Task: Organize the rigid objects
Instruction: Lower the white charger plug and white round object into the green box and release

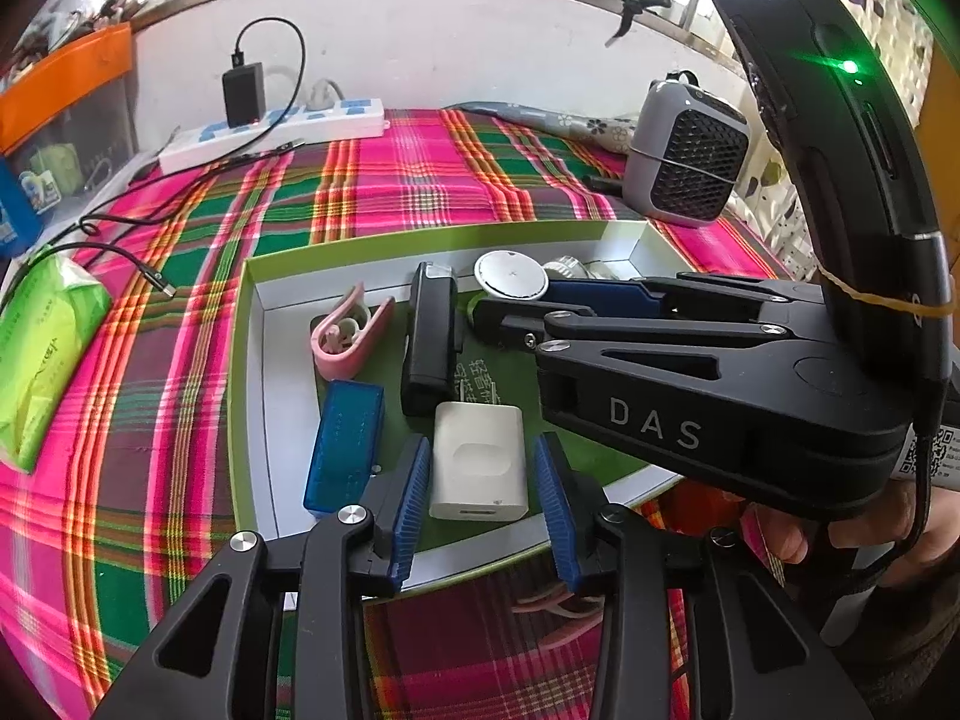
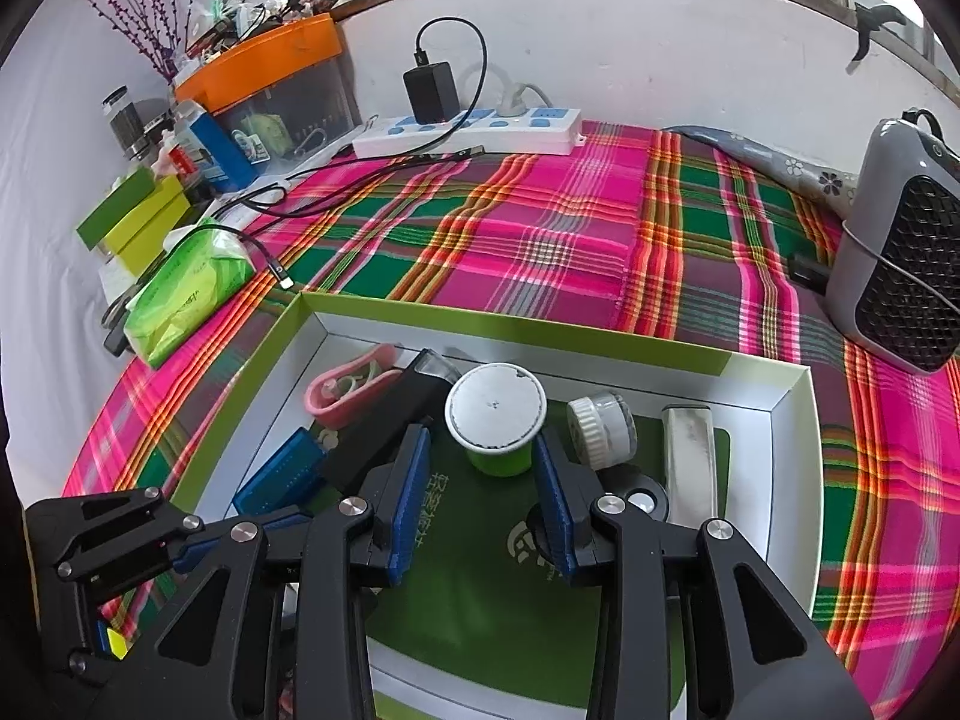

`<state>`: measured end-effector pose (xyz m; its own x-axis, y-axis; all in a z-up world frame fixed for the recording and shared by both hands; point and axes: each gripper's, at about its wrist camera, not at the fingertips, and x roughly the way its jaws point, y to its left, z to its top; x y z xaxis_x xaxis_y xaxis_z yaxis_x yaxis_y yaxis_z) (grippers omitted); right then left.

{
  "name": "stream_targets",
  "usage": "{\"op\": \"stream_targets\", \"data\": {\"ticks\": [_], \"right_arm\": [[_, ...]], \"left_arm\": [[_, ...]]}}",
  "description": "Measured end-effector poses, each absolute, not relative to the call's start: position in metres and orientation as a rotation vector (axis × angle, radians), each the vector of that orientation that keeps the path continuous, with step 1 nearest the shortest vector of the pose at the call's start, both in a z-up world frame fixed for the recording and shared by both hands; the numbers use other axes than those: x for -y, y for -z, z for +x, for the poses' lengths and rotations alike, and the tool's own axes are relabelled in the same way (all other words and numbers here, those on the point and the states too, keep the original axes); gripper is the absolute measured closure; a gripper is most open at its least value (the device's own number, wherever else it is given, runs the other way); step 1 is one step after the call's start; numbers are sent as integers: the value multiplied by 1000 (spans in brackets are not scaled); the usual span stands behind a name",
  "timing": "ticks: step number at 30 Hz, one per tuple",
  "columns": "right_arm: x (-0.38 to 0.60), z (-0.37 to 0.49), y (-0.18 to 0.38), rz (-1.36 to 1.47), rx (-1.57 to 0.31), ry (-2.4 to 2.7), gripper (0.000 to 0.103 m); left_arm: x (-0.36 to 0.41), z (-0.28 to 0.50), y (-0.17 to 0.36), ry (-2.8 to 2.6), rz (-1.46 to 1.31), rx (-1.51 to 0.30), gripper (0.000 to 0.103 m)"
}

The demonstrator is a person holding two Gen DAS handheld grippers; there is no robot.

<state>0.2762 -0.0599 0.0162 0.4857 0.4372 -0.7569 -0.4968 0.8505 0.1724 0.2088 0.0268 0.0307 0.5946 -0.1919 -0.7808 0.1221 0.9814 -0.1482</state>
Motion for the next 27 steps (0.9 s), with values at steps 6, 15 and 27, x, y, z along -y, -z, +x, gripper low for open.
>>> {"op": "stream_targets", "data": {"ticks": [6, 15, 27], "right_arm": [[62, 273, -18, -68, -895, -564, 66], [62, 270, -20, -70, -892, -564, 66], [62, 266, -23, -75, -885, -564, 66]], "left_arm": [[-27, 207, -31, 177, -81, -915, 66], [-27, 205, -33, 175, -84, -911, 66], [-29, 200, -35, 172, -78, -899, 66]]}}
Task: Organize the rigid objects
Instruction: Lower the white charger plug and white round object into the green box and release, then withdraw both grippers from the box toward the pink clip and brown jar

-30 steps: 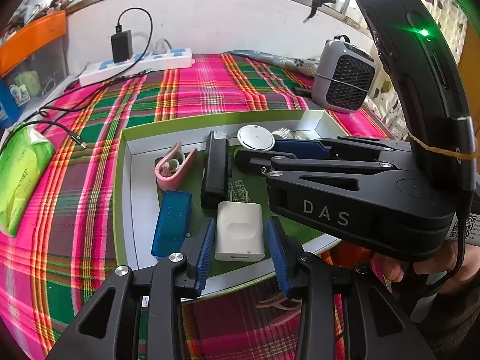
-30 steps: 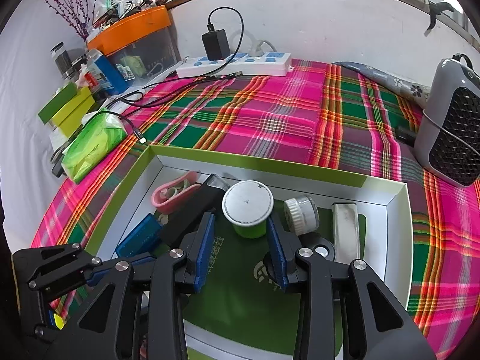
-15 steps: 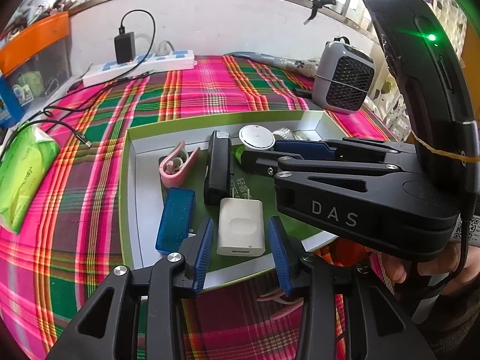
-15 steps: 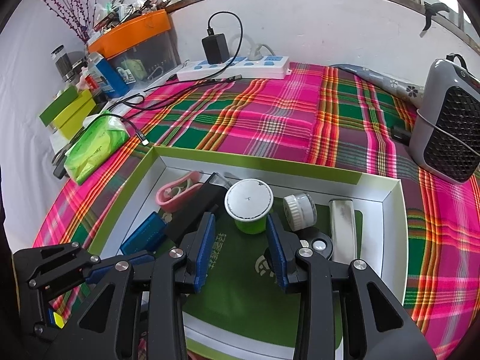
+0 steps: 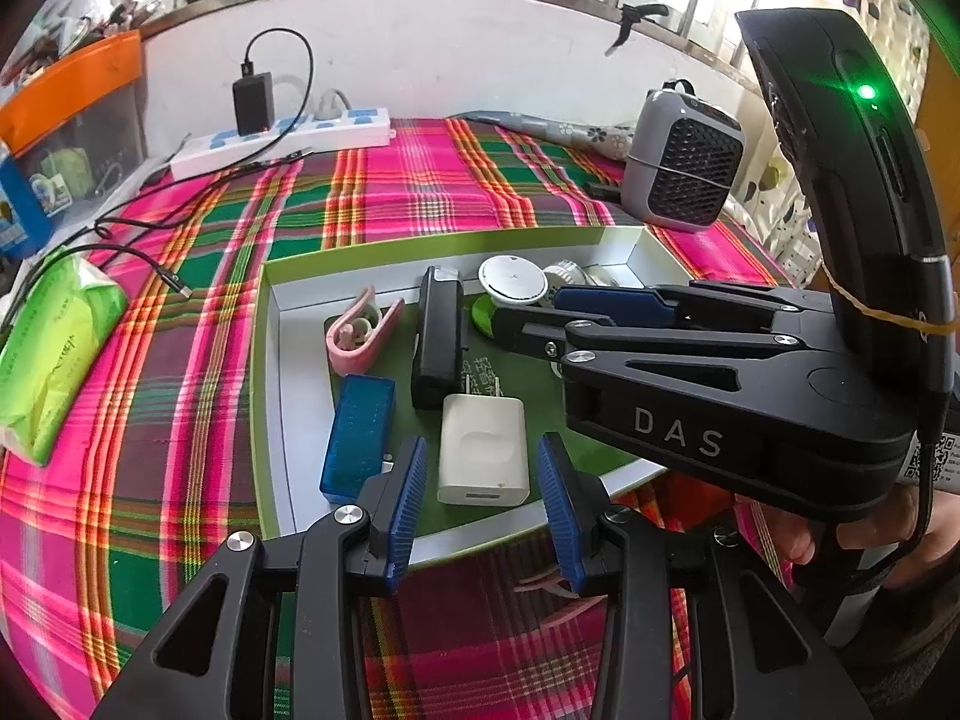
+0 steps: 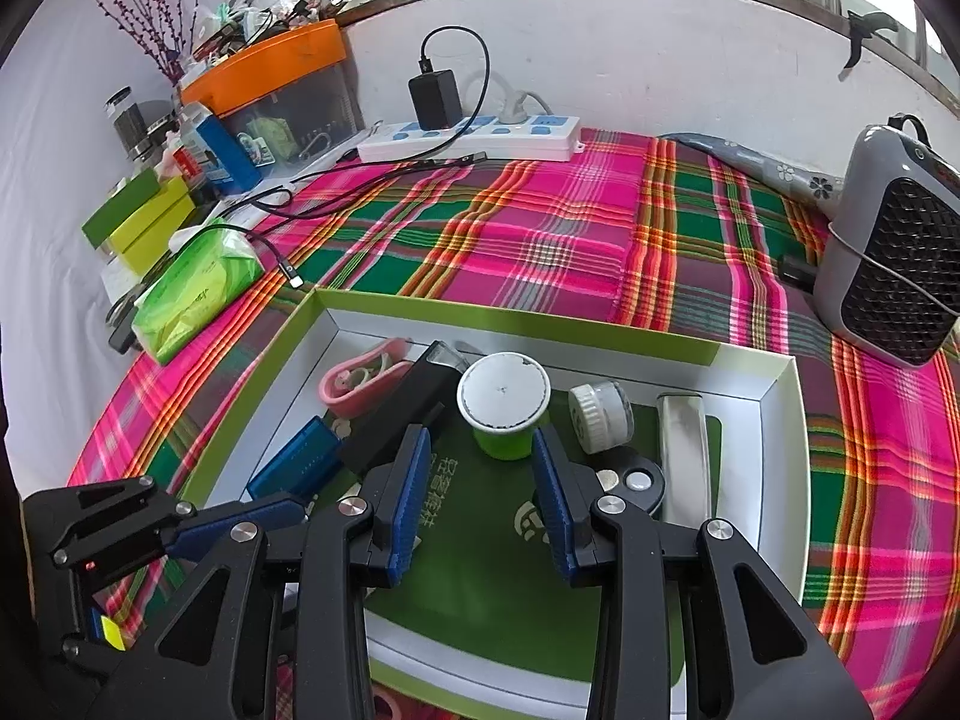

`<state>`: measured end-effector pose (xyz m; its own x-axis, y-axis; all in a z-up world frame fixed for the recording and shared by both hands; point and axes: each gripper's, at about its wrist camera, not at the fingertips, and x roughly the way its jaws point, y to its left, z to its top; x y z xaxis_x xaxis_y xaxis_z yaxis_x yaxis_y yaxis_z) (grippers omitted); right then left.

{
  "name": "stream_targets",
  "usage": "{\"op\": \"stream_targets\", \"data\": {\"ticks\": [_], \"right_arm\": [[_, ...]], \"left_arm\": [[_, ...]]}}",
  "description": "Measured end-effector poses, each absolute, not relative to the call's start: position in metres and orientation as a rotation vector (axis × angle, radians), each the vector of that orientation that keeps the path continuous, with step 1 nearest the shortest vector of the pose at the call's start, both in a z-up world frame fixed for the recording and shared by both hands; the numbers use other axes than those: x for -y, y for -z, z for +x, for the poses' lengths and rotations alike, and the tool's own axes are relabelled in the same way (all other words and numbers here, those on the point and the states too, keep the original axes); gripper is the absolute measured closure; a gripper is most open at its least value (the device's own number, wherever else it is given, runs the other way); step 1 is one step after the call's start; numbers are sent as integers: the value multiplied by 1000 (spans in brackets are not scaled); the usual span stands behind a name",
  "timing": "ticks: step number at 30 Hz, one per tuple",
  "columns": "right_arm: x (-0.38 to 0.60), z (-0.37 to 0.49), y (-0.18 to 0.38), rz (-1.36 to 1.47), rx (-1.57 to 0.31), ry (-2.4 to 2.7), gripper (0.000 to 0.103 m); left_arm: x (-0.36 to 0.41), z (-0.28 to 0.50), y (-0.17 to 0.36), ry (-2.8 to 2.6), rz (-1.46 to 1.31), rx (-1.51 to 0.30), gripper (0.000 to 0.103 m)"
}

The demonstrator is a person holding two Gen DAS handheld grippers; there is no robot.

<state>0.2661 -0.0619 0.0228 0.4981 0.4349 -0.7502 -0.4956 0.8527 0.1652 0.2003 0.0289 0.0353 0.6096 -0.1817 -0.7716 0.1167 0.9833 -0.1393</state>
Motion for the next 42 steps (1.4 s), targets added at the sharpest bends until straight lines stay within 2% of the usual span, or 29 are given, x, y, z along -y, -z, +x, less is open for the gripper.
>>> {"op": "stream_targets", "data": {"ticks": [42], "right_arm": [[95, 222, -37, -29, -821, -512, 66]], "left_arm": [[-45, 158, -49, 159, -88, -850, 66]]}}
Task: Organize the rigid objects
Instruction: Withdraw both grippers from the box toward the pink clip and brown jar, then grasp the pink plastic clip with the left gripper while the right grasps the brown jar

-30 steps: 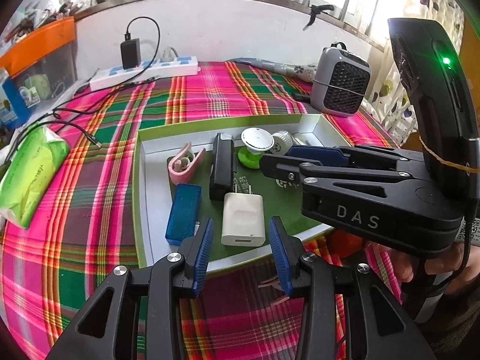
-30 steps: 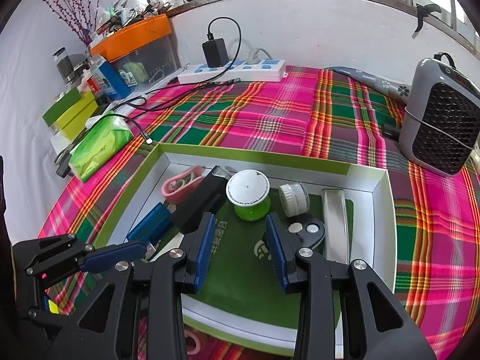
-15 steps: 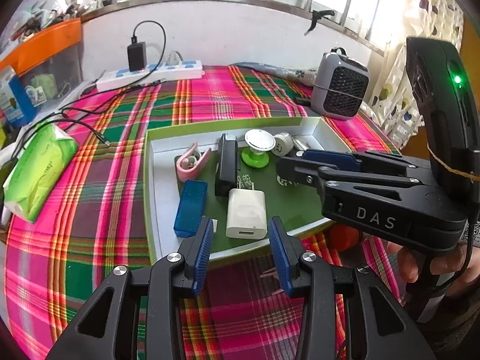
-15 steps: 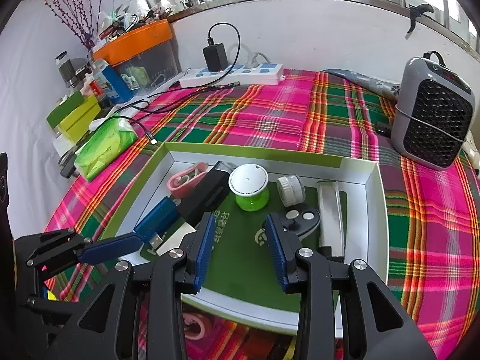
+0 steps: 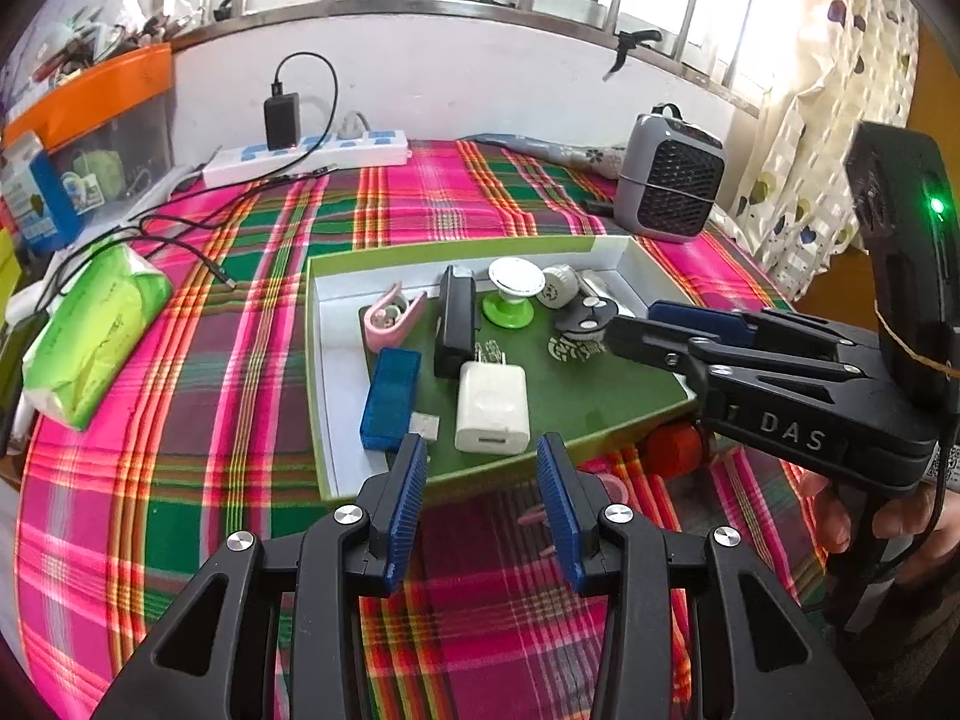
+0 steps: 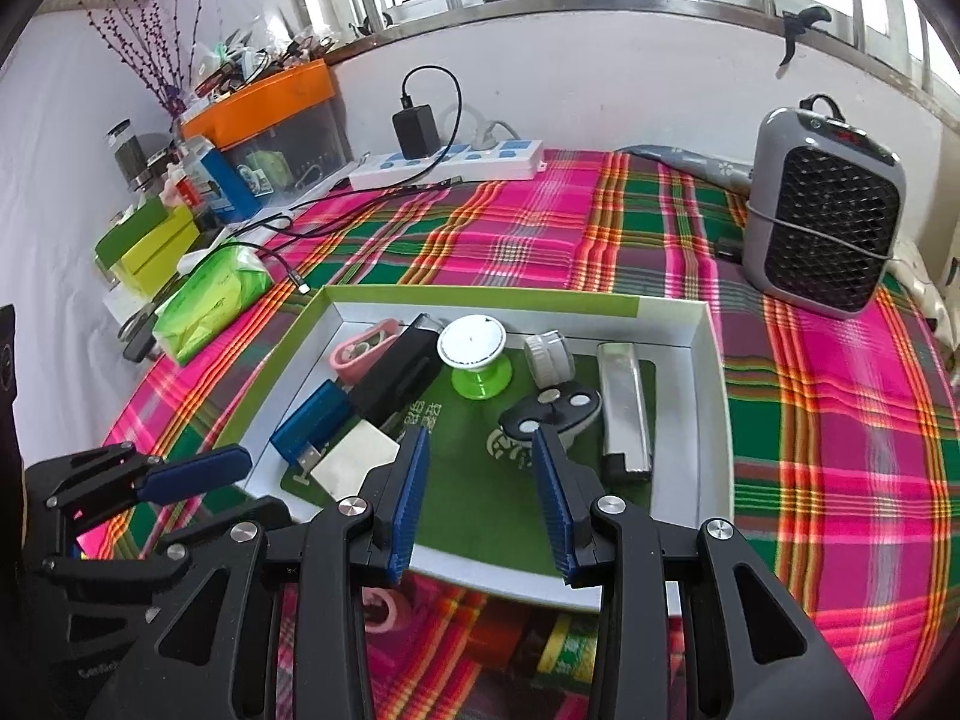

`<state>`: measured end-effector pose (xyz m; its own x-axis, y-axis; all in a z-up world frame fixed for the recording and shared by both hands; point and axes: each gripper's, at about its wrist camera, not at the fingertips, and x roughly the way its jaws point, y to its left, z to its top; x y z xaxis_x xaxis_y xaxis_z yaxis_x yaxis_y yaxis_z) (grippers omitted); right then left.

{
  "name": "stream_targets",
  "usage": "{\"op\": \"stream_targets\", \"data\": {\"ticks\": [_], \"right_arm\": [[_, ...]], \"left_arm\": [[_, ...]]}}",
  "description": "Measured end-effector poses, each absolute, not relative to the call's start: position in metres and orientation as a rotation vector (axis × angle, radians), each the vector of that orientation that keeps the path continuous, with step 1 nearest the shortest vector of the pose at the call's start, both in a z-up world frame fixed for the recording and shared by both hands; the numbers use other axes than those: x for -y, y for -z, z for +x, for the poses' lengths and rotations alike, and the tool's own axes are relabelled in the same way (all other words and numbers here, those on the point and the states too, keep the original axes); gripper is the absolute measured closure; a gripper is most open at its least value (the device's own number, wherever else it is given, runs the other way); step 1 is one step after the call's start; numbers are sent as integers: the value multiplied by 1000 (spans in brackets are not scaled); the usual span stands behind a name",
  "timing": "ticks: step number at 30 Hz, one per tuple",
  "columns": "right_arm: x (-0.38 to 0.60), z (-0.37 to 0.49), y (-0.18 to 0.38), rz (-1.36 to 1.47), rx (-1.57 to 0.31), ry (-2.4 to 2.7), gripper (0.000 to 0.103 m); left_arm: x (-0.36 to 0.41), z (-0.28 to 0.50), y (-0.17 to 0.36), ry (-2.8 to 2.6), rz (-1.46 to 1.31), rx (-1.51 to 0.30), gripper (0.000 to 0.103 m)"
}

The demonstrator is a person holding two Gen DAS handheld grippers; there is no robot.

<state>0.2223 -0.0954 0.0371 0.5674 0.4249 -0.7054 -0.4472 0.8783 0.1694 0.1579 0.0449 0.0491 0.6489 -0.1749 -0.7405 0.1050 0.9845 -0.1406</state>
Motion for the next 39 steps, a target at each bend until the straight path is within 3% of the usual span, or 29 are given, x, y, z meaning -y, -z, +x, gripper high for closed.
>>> {"op": "stream_targets", "data": {"ticks": [15, 39], "right_arm": [[149, 173, -50, -17, -738, -454, 66], [145, 146, -18, -193, -804, -568, 66]], "left_arm": [[-39, 129, -40, 278, -111, -880, 66], [-2, 128, -15, 425, -83, -970, 65]]}}
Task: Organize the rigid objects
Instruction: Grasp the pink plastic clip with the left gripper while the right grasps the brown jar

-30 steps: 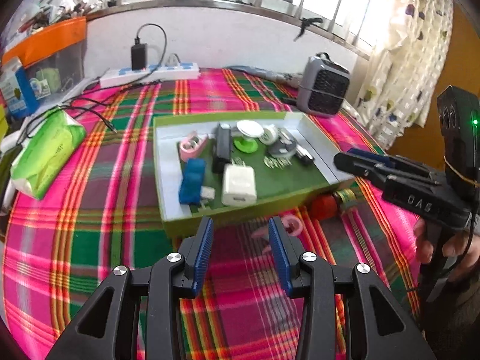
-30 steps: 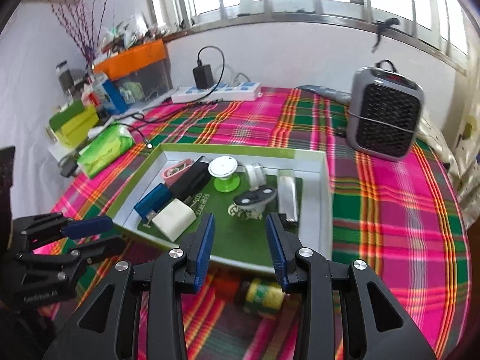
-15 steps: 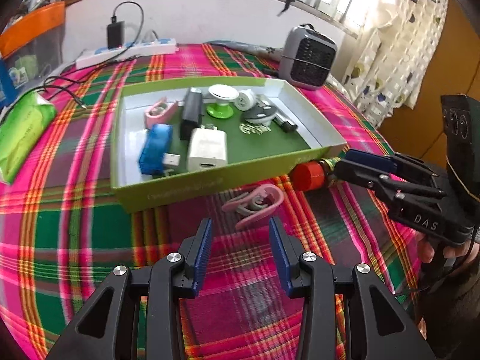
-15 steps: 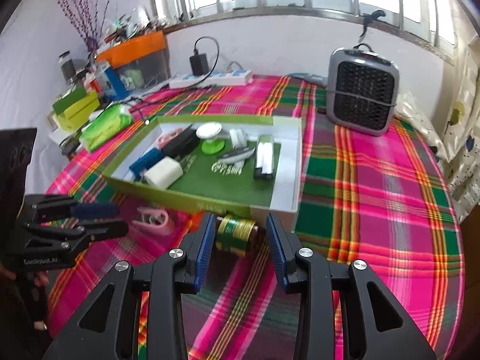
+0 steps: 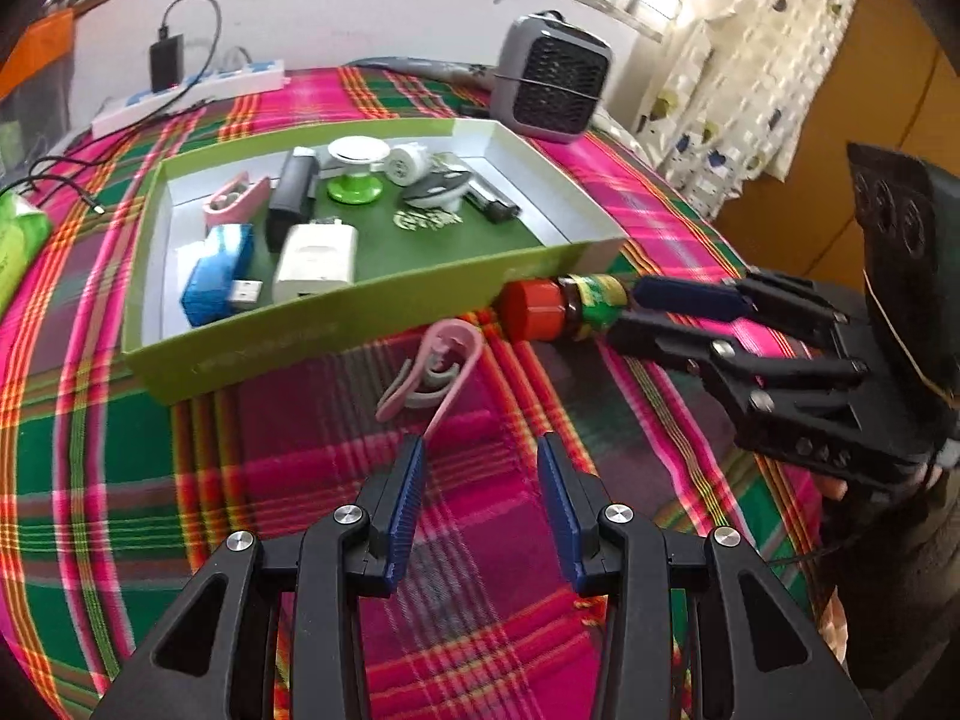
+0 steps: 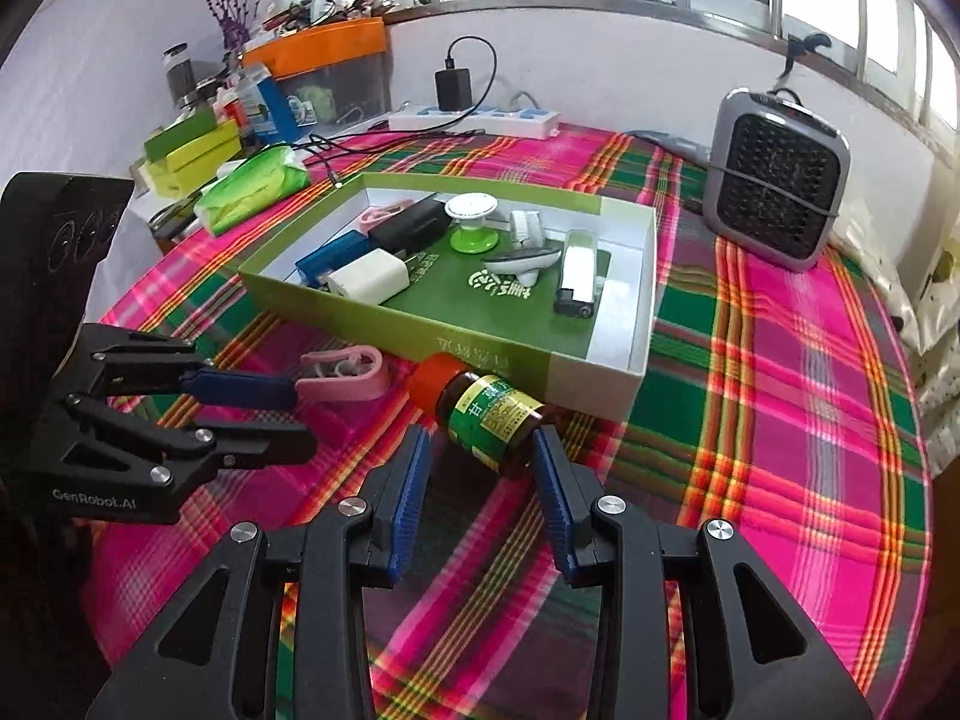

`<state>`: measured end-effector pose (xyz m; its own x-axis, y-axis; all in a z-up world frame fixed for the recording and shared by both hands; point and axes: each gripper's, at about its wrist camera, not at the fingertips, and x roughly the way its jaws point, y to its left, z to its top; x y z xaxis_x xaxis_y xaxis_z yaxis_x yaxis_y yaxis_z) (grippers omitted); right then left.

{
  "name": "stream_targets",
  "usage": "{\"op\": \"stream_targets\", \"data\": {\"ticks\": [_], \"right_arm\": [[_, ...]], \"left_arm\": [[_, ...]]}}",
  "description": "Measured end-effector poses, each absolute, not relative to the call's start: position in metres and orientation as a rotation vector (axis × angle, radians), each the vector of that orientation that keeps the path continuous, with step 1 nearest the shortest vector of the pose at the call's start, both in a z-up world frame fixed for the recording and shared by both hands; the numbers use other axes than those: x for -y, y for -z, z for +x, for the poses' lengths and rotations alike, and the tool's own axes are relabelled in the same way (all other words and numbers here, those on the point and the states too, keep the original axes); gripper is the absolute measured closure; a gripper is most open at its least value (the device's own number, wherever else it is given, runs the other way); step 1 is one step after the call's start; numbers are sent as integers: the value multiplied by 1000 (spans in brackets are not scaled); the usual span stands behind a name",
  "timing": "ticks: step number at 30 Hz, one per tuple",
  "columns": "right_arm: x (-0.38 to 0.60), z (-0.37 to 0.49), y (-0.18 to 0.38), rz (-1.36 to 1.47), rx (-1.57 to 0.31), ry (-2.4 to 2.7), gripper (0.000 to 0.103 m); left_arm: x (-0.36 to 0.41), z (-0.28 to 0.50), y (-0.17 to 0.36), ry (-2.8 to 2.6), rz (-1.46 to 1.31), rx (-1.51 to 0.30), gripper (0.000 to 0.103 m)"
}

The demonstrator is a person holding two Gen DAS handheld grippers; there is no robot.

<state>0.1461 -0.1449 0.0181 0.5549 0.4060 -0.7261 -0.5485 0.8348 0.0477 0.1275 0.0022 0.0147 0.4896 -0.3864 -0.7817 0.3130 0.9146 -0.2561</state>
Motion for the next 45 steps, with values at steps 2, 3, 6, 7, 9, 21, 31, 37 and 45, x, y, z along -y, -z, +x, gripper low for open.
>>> {"op": "stream_targets", "data": {"ticks": [2, 3, 6, 7, 9, 21, 31, 37, 45], "right_arm": [[147, 147, -19, -196, -799, -551, 66], [148, 148, -19, -197, -799, -546, 66], [148, 149, -19, -194, -800, -543, 66], [149, 149, -19, -188, -796, -547, 66], [150, 150, -20, -181, -795, -545, 66], [148, 163, -21, -178, -797, -586, 66], [137, 169, -14, -250, -826, -673, 50], [131, 164, -10, -284, -838, -727, 50], [125, 155, -5, -324, -848, -740, 50]], "left_arm": [[0, 125, -18, 422, -66, -959, 65], [-1, 123, -21, 404, -53, -936, 65], [-4, 120, -31, 349, -15, -885, 65], [-6, 122, -32, 347, -15, -882, 65], [-8, 127, -32, 339, -22, -887, 59], [6, 152, -15, 365, 25, -939, 59], [3, 157, -14, 345, 9, -940, 59], [-10, 158, -14, 305, -31, -944, 59], [-9, 157, -13, 314, -22, -944, 59]]}}
